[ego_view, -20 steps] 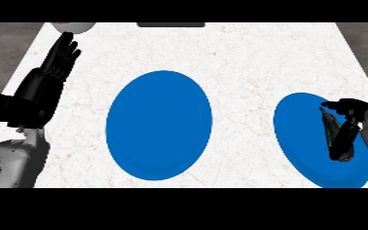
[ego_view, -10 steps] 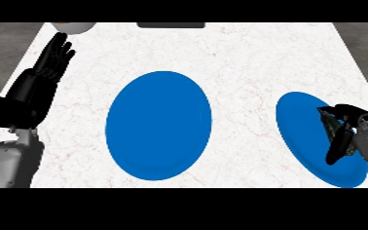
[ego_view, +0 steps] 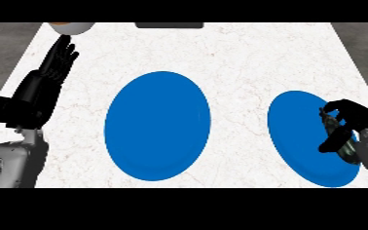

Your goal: Pick the eggplant from the plate and place it in the plate

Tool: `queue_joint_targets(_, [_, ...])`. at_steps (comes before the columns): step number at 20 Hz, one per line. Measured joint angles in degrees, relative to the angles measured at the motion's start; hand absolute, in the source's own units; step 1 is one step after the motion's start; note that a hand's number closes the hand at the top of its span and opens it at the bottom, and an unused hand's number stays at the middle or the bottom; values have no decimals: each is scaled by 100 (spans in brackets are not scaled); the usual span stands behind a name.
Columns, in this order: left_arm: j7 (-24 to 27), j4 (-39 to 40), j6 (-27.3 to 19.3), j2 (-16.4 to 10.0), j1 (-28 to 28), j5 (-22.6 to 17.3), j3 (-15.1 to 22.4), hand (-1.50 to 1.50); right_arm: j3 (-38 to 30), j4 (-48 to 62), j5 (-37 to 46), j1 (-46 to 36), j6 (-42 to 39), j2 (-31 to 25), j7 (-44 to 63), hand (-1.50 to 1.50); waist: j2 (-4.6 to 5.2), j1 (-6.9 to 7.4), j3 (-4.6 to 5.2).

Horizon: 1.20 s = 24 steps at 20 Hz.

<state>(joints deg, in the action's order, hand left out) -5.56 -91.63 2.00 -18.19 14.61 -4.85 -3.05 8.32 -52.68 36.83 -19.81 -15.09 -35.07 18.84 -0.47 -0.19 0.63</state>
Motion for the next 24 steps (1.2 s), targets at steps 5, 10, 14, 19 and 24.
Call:
queue_joint_targets(5, [63,39,-34,-60,-159,9,-158,0,271,-1458,545,1060,1239,118,241,150,-81,-251,0])
queue_joint_targets(10, [-33,-70,-41,-90,-213,-4,-207,0,540,-3212,1088,2204,2121,156,653,150,-79,-341,-26])
queue_joint_targets(14, [-59,-108,-35,-102,-204,-19,-247,0,690,-4811,1161,2980,2362,142,782,150,-55,-325,-40])
queue_joint_targets(19, [-34,-110,-29,-43,-205,38,-173,0,1146,-6526,1311,3409,2560,401,885,150,-28,-233,-48])
queue_joint_targets(24, [-80,-128,91,-83,-123,-37,-205,0,1851,-7804,1596,3482,2444,842,1249,150,5,-106,-52])
